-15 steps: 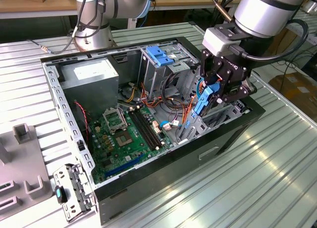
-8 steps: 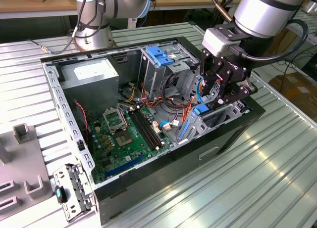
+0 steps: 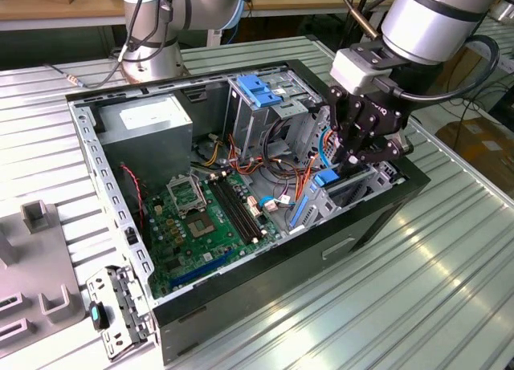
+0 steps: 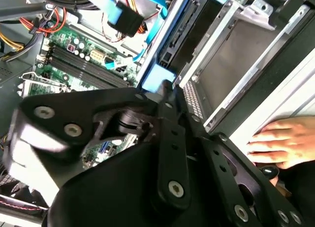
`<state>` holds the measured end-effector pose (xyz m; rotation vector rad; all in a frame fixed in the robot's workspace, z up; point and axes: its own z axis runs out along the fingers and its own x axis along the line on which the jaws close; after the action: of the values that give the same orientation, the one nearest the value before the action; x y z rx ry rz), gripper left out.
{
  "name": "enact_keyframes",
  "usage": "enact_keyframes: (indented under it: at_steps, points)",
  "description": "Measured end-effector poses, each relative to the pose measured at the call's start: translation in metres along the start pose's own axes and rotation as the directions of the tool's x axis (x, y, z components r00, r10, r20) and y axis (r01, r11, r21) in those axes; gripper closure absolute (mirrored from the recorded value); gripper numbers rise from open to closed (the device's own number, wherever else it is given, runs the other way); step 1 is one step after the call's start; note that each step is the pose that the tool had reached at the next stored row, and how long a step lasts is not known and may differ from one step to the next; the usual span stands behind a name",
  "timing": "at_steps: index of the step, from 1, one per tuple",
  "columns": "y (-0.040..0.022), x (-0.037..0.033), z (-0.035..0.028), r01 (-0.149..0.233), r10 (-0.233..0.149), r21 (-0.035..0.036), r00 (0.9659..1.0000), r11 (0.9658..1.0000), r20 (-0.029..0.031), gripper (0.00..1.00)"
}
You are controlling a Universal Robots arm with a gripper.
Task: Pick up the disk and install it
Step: 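Insert the disk into the insertion slot, then insert the first disk wire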
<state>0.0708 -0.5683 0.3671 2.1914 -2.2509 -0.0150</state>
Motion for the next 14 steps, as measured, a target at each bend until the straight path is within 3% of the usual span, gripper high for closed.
enact_keyframes:
  at_steps: [2, 3, 14]
  points:
    - [-0.0038, -0.0001, 0.0001, 0.000, 0.000, 0.0000, 1.0000, 1.0000, -0.0001, 0.88]
    - [-0.0042, -0.0002, 0.0001, 0.000, 0.000, 0.0000, 1.0000, 1.0000, -0.0002, 0.89]
    - [-0.0044, -0.0001, 0.0001, 0.000, 0.000, 0.0000, 1.0000, 1.0000, -0.0002, 0.89]
